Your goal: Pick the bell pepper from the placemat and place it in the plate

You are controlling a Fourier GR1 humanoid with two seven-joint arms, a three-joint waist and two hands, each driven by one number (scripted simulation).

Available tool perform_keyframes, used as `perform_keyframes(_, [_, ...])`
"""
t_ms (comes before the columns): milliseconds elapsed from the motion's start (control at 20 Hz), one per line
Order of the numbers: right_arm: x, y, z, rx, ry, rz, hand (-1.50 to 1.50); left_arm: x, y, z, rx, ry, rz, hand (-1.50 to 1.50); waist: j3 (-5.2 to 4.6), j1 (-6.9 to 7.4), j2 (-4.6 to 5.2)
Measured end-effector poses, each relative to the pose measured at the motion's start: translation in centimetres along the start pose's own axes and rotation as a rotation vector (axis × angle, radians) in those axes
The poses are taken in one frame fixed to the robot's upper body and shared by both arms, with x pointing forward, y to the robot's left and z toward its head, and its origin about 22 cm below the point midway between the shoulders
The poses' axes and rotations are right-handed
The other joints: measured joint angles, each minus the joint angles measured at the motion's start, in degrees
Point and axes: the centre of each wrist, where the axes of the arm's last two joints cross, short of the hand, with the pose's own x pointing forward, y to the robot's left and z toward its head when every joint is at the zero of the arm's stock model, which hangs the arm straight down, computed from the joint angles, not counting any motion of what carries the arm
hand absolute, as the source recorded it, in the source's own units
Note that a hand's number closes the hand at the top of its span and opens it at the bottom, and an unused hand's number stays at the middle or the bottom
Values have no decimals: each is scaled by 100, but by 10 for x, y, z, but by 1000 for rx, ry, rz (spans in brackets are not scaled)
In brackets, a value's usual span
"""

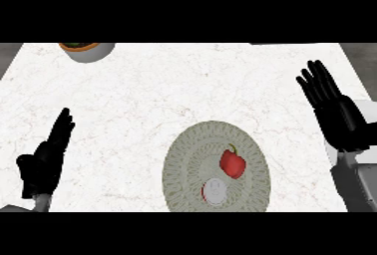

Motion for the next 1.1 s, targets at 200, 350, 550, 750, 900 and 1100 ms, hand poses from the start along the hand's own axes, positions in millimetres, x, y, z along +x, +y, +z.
perform_keyframes(200, [-36, -6, 15, -70, 245, -140, -150, 24, -1, -12, -93, -110, -16, 0, -7, 64, -70])
perform_keyframes(350, [-70, -13, 36, -106, 518, -158, -150, 51, -9, -20, -188, -249, -21, 0, -13, 92, -46])
perform_keyframes(550, [-66, -27, 32, -42, 743, 173, -150, 68, -17, -22, -312, -326, -16, 0, -33, 231, -76])
perform_keyframes(750, [-50, -9, 4, 19, 817, 476, -150, 79, -24, -27, -367, -356, -8, 0, -36, 271, -112])
perform_keyframes(900, [-39, 21, -19, 36, 865, 587, -150, 80, -23, -28, -389, -361, -9, 0, -30, 258, -136])
perform_keyframes(1100, [-17, 56, -45, 59, 944, 673, -150, 84, -17, -30, -401, -356, -4, 0, -26, 224, -156])
